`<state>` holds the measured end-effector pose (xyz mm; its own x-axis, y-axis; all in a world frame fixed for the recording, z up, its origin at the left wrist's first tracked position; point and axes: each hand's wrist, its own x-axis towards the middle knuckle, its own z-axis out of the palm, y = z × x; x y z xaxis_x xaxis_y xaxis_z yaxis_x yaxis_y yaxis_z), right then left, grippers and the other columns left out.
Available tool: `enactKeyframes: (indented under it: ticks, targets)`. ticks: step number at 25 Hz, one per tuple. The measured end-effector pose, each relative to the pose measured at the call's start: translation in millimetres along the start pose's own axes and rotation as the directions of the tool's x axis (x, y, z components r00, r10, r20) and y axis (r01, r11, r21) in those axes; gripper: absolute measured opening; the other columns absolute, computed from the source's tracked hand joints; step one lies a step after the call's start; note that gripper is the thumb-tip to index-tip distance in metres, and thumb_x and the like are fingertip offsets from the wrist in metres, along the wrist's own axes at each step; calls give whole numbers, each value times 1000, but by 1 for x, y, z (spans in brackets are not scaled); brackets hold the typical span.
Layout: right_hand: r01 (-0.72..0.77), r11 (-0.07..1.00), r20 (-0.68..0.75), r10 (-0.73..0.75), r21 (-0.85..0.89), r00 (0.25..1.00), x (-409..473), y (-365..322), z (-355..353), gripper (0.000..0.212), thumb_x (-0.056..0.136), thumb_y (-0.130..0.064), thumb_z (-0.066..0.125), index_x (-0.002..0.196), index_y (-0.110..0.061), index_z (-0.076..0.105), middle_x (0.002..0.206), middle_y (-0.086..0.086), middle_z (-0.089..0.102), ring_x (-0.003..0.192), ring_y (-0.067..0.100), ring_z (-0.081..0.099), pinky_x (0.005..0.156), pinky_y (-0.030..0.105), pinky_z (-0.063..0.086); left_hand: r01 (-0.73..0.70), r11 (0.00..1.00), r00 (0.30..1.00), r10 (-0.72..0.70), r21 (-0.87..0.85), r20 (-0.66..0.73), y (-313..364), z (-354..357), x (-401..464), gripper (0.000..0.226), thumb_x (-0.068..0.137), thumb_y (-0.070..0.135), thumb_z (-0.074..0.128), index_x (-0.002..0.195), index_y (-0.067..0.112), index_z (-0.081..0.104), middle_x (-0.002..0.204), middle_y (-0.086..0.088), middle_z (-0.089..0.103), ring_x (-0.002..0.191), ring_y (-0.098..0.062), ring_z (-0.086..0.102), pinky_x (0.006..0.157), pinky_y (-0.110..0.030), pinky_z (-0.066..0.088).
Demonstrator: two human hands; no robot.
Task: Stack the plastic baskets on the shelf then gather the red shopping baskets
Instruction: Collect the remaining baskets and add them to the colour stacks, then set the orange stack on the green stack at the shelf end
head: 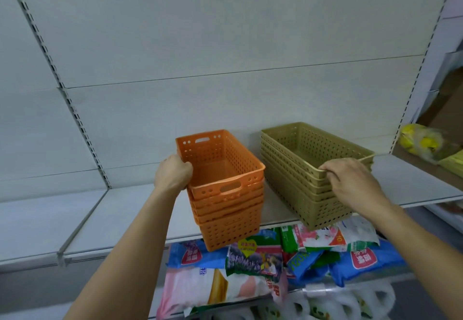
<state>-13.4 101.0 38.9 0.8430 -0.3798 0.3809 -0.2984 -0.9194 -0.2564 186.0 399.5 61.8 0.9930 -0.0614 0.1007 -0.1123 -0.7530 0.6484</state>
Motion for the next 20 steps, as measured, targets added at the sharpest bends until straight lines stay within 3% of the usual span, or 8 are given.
enactKeyframes:
  ticks: [1, 3, 5, 6, 9, 12, 16, 20]
  targets:
    - [-22, 1000, -25, 22, -9, 999, -3, 2, 0, 32, 94, -11, 46, 120, -20, 62, 129, 4, 60, 125, 23, 46, 110, 40, 26, -4, 1000, 1000, 4, -13, -2, -5, 6, -4, 39, 86, 20, 39, 115, 7, 63, 111, -20, 66, 95, -37, 67, 89, -49, 56]
    - [5, 1000, -135, -6, -10, 991, -14, -6, 4, 41, 92, -5, 46, 131, -16, 55, 142, 7, 50, 135, 25, 36, 113, 38, 19, -11, 965, 999, 19, -260, 29, -11, 14, -21, 42, 95, 16, 36, 134, 18, 50, 135, -18, 51, 108, -35, 60, 88, -45, 53]
    - [138, 989, -268, -122, 45, 956, -28, -29, 9, 42, 89, -3, 48, 129, -14, 56, 140, 7, 51, 134, 23, 38, 112, 34, 20, 42, 826, 997, 0, -563, 76, -12, 22, -33, 43, 97, 9, 31, 133, 27, 45, 129, -11, 57, 99, -28, 63, 73, -37, 55]
    - [198, 974, -296, -160, 106, 942, -36, -43, 13, 41, 89, -5, 48, 127, -15, 57, 137, 4, 53, 131, 19, 40, 110, 31, 23, 82, 770, 996, -46, -633, 73, -10, 26, -38, 44, 95, 10, 30, 133, 27, 44, 124, -8, 59, 98, -28, 65, 73, -38, 56]
    - [181, 877, -196, -102, 445, 975, -51, -75, 34, 37, 94, -20, 49, 131, -23, 54, 134, -6, 53, 122, 4, 45, 103, 25, 35, 128, 740, 989, -149, -660, 25, 0, 43, -55, 61, 83, 24, 36, 144, 29, 33, 141, -7, 41, 126, -33, 50, 102, -53, 46]
    - [-57, 670, 29, 53, 740, 998, -62, -92, 59, 56, 92, -55, 40, 144, -33, 36, 146, -9, 42, 131, 5, 40, 109, 39, 36, 74, 761, 997, -71, -645, 30, 2, 62, -83, 67, 92, 42, 45, 152, 31, 18, 156, 3, 19, 141, -27, 30, 114, -56, 32]
    - [-190, 508, 138, 139, 840, 981, -74, -109, 81, 70, 83, -72, 38, 146, -48, 20, 155, -18, 24, 138, -2, 26, 115, 41, 25, -76, 795, 993, 7, -602, -116, -39, 62, -57, 60, 93, 51, 42, 147, 29, 30, 147, -2, 28, 137, -25, 32, 114, -55, 30]
    - [-201, 467, 95, 241, 861, 966, -81, -141, 108, 85, 68, -80, 50, 142, -58, 15, 155, -22, 21, 140, 2, 25, 112, 52, 29, -142, 749, 984, 175, -648, -14, -86, 51, 0, 75, 91, 57, 51, 153, 39, 14, 159, 6, 17, 142, -13, 24, 116, -44, 26]
